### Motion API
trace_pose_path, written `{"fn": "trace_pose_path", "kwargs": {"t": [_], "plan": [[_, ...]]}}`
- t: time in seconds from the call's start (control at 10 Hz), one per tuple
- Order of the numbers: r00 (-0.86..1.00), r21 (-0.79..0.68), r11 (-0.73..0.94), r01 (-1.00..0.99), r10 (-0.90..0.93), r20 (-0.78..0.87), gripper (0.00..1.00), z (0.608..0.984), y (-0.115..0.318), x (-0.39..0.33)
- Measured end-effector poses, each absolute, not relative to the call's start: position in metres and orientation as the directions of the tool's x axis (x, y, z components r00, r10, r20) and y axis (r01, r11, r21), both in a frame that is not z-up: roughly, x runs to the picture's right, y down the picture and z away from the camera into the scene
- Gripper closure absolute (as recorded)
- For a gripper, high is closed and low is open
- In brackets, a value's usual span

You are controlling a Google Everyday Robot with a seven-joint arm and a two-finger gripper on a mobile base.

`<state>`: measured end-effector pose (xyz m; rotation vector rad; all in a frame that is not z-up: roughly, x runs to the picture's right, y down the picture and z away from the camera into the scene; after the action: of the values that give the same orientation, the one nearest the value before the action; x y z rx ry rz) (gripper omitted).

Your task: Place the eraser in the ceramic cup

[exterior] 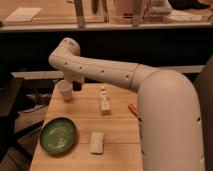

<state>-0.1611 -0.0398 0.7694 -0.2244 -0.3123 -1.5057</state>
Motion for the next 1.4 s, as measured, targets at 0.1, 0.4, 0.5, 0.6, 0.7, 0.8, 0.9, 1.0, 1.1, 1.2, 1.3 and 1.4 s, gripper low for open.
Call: {"fn": "trace_pose_path", "kwargs": {"t": [0.1,0.4,0.5,0.6,0.7,0.8,0.9,1.0,1.1,1.2,1.3,1.4], "plan": [[0.037,0.049,0.057,0.997,-0.940,0.340,0.97,0.772,-0.040,-0.163],[0.030,0.058,0.053,0.997,-0.938,0.344,0.97,0.775,-0.039,-0.174],[0.031,0.059,0.054,0.997,-0.938,0.345,0.97,0.776,-0.039,-0.174],[0.031,0.060,0.055,0.997,-0.938,0.346,0.97,0.777,-0.038,-0.174],[0.029,0.065,0.055,0.996,-0.937,0.348,0.97,0.779,-0.038,-0.177],[0.025,0.069,0.053,0.996,-0.937,0.348,0.97,0.779,-0.037,-0.180],[0.024,0.072,0.052,0.996,-0.937,0.349,0.97,0.780,-0.037,-0.182],[0.023,0.074,0.052,0.996,-0.936,0.350,0.97,0.781,-0.037,-0.184],[0.022,0.076,0.052,0.996,-0.936,0.351,0.97,0.782,-0.037,-0.185],[0.022,0.077,0.052,0.996,-0.935,0.353,0.97,0.783,-0.036,-0.185],[0.022,0.078,0.053,0.996,-0.935,0.354,0.97,0.784,-0.036,-0.186],[0.019,0.082,0.051,0.995,-0.934,0.356,0.97,0.785,-0.035,-0.188]]}}
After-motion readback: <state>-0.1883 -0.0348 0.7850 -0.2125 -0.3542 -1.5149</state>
